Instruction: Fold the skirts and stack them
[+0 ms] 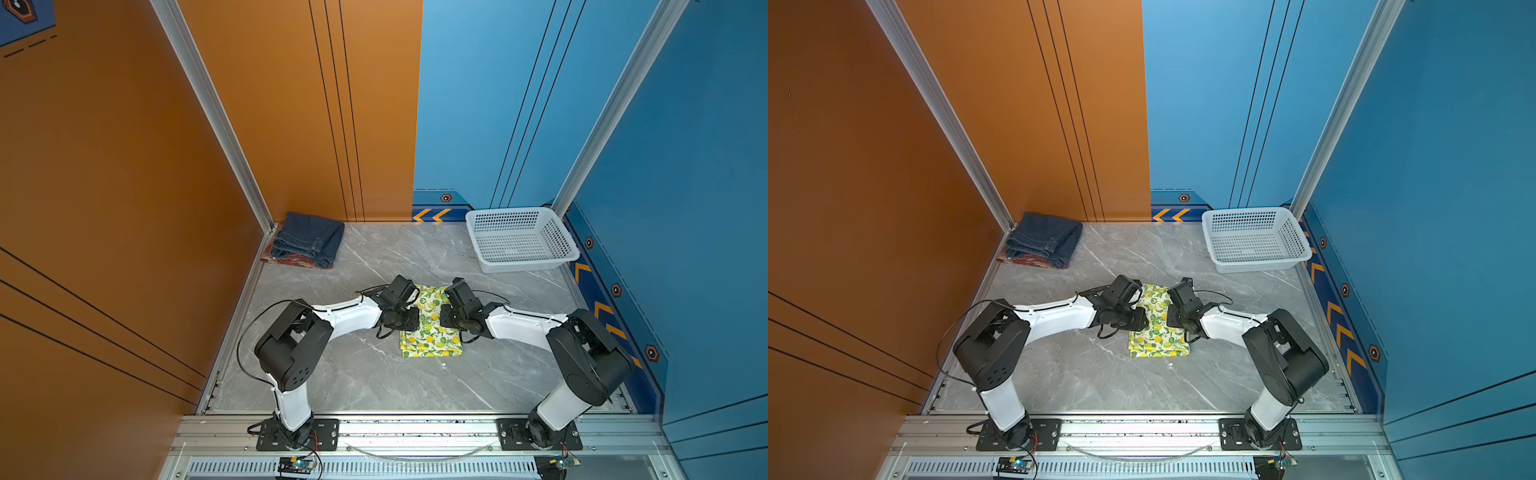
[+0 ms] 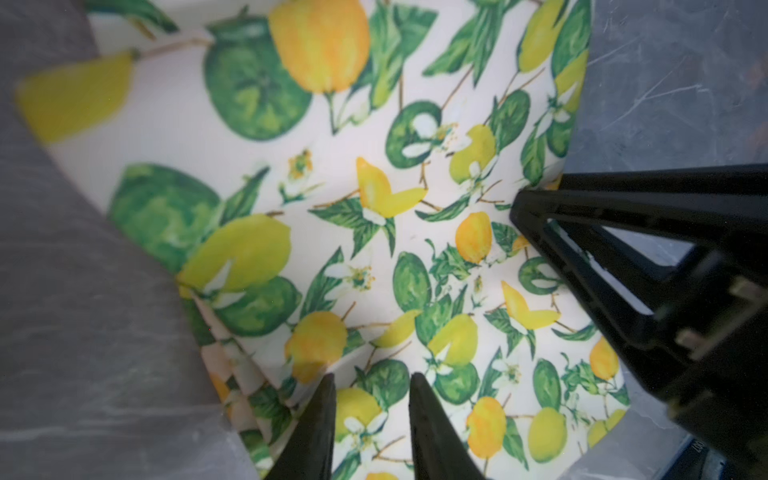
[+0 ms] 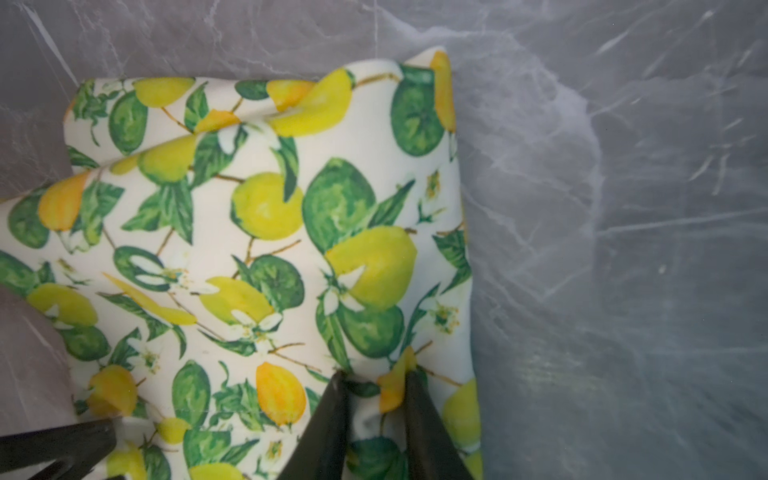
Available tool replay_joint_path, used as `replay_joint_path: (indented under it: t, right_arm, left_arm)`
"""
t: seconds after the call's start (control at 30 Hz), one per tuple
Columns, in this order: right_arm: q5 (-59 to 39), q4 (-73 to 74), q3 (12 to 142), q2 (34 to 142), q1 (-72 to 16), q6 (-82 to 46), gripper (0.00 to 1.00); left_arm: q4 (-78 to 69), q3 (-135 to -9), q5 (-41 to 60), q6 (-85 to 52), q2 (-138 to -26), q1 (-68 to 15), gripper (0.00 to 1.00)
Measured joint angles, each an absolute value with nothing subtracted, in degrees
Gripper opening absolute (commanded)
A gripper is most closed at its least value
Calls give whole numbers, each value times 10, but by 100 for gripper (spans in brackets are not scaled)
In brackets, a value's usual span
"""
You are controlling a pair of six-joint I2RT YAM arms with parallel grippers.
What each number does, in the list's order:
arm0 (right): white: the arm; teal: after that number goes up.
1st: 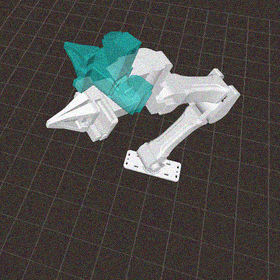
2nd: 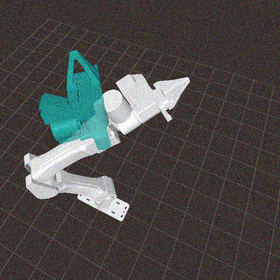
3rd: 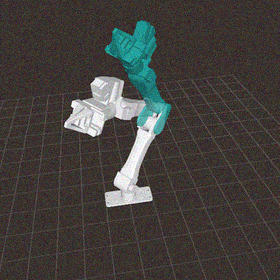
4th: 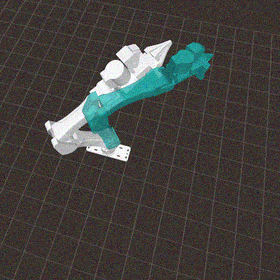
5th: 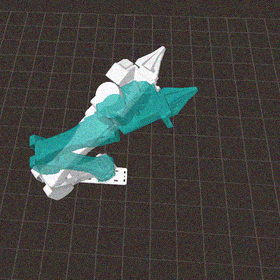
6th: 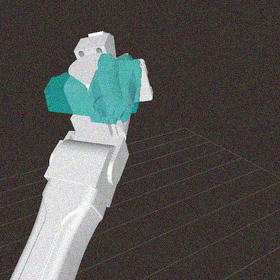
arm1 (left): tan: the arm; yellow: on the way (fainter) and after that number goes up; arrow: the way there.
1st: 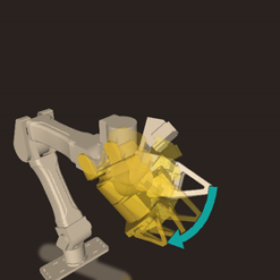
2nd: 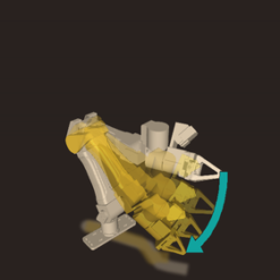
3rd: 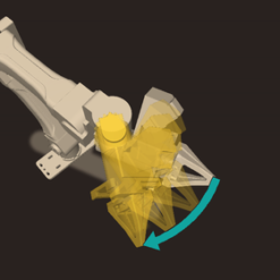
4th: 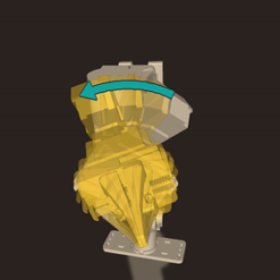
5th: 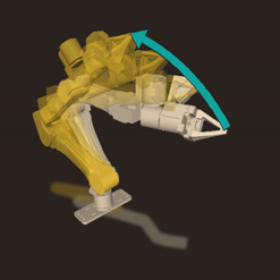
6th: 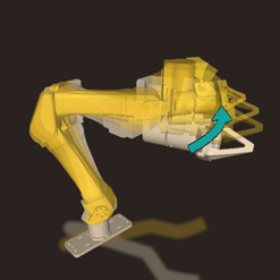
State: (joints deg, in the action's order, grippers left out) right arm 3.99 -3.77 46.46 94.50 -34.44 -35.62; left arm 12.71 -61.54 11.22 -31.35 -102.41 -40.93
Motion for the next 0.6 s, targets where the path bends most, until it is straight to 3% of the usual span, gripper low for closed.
replay_joint_path:
  t: [0.37,0.6]
  right_arm:
    - [46,-38,465,945,-346,-364,26]
    - [47,-47,468,938,-346,-365,32]
  left_arm:
    - [122,-631,121,-313,-1049,-409,32]
    - [92,-617,125,-313,-1064,-398,12]
